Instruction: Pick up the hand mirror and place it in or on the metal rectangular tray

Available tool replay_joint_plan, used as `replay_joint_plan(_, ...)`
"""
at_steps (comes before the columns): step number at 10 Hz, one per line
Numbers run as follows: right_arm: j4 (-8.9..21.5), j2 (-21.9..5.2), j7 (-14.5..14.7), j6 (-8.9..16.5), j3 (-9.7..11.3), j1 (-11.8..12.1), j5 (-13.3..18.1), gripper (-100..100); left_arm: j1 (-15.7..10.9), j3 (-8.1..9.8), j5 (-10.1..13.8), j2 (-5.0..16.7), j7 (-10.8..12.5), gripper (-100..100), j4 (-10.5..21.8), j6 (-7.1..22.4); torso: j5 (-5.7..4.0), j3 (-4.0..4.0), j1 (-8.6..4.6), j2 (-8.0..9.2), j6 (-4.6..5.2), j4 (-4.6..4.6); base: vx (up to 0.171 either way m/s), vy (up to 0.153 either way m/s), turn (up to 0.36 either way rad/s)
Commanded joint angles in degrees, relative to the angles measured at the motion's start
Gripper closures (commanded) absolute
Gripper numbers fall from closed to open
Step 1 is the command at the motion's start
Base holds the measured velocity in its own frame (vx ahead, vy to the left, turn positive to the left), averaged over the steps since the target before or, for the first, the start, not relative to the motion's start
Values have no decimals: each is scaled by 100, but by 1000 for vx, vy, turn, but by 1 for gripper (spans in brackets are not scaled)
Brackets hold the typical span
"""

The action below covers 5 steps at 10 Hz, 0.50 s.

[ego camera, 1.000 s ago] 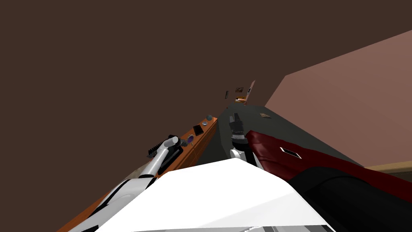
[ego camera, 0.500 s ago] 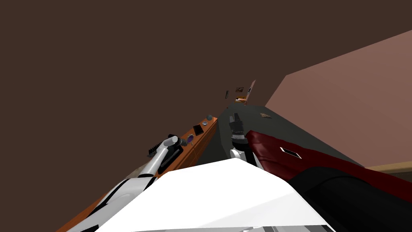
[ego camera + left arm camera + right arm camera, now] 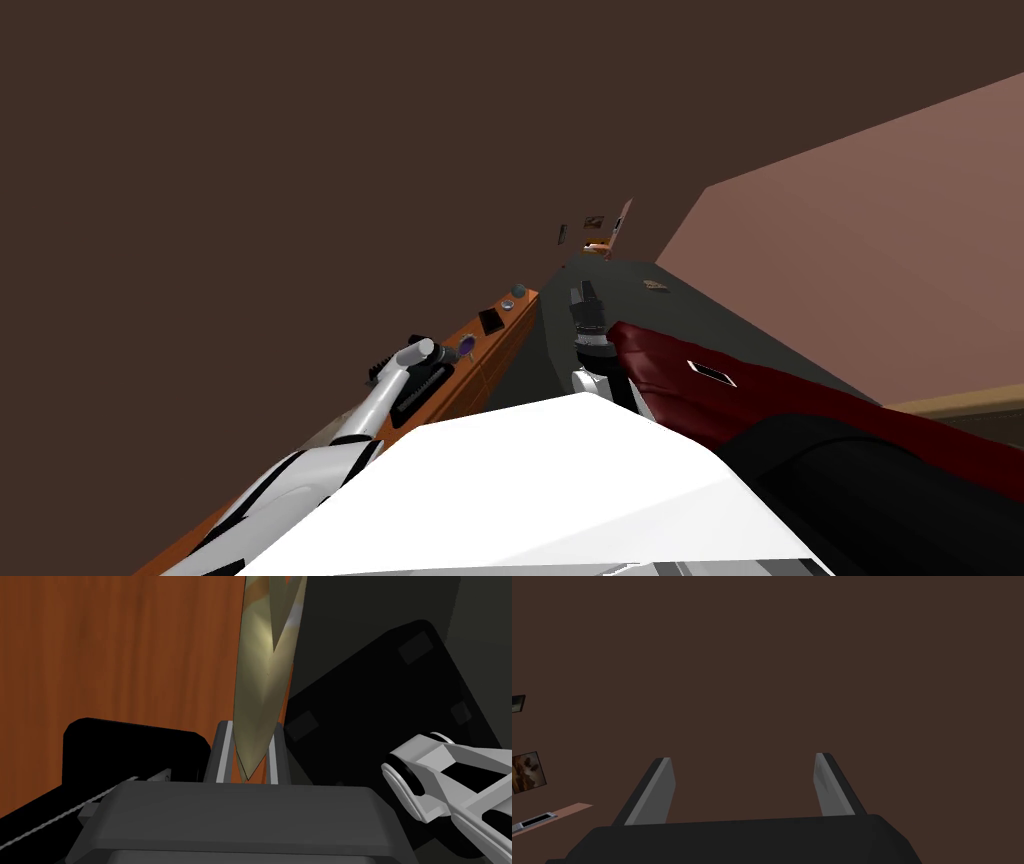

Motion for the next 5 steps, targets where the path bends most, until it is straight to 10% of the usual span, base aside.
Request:
replay_joint_plan(1,0,0,0,0,0,0,0,0,28,167,62,160,15,100,70,36,0,0,0,0,0,0,-93,-52,-46)
replay_joint_plan(5,0,0,0,0,0,0,0,0,94,589,266,563,-52,100,345,81,-4,5,-3,4,-6,5,-73,-36,-50)
